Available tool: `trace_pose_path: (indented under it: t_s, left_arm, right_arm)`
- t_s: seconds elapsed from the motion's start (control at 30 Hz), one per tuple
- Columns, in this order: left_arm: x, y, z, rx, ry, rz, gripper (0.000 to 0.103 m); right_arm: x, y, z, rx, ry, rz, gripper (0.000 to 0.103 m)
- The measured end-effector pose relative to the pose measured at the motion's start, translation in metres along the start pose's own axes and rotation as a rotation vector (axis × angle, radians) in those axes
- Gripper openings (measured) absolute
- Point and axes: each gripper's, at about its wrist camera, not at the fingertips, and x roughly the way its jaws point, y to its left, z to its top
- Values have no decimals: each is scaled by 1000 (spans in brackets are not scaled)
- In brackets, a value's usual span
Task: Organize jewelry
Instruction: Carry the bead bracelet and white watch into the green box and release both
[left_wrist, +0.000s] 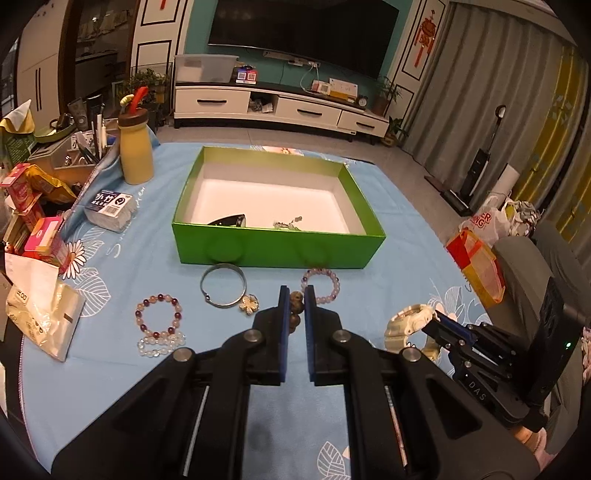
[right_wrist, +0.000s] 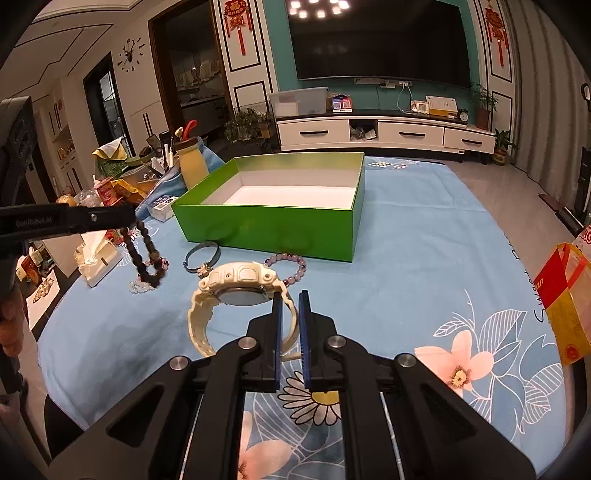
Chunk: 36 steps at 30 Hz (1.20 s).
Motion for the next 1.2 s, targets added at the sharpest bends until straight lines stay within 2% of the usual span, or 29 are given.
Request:
trace_pose_path:
  t_s: [0.3,0.7,1.2]
  left_arm:
    - [-9,6,6,-38,-14,-15,7]
    - [-10,4,15,-34,-24,-10,7]
    - [-4,3,32,-15,-39,-4,7]
  right_arm:
    - [-3,-3,-1,10,-6,0,8]
    - [-5,-7,3,19,-22,-2,8]
    - [-2,-4,31,-7,-76,-2,8]
